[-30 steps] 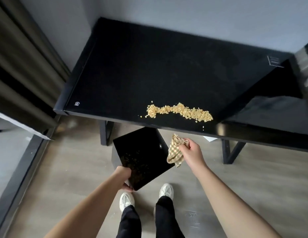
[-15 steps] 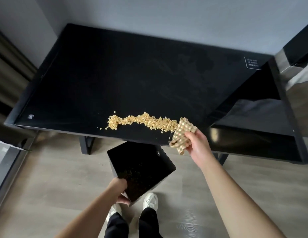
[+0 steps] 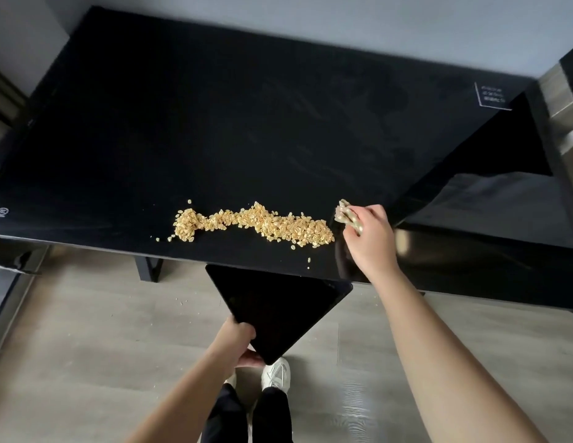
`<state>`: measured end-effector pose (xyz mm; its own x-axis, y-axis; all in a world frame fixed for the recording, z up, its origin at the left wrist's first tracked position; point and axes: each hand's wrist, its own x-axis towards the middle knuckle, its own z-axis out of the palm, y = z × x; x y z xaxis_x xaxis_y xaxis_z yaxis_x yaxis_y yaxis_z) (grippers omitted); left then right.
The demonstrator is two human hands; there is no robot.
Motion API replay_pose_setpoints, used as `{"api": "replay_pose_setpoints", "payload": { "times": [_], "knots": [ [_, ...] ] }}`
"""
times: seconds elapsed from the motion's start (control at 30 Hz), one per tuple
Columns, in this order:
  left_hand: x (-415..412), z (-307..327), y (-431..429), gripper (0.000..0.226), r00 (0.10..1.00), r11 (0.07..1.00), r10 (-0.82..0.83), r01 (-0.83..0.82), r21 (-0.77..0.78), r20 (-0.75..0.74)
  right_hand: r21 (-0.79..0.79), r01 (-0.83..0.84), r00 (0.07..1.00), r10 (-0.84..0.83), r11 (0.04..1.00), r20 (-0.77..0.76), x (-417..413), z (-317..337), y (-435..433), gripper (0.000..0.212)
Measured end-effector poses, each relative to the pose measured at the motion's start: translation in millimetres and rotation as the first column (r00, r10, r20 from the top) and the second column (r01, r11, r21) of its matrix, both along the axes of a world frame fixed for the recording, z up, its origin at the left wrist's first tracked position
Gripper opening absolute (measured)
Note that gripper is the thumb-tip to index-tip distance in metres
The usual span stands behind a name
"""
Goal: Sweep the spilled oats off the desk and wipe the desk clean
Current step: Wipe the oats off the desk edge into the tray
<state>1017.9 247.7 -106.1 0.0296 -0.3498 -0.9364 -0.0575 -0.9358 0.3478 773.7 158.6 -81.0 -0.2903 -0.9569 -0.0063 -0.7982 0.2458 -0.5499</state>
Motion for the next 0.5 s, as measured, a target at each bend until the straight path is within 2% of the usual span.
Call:
{"api": "replay_pose_setpoints", "payload": {
  "times": [0.17, 0.33, 0.5],
  "knots": [
    [-1.2, -13.9, -11.7, 0.035, 0.999, 1.0, -0.018, 0.019, 0.022, -0.029, -0.017, -0.203, 0.979, 0.203, 0.979, -0.004, 7.0, -3.0, -24.9, 0.035],
    [0.0, -21.9, -23.4, 0.034, 0.995, 0.996, -0.083, 0.084, 0.038, -0.047, -0.07, -0.283, 0.957, 0.286, 0.956, 0.036, 8.3, -5.7, -31.5, 0.033],
    [2.8, -20.8, -30.3, 0.032, 0.987, 0.986, -0.162, 0.163, 0.038, -0.02, -0.039, -0.369, 0.919, 0.371, 0.929, 0.134, 19.8, -1.3, -12.5, 0.036]
  ]
}}
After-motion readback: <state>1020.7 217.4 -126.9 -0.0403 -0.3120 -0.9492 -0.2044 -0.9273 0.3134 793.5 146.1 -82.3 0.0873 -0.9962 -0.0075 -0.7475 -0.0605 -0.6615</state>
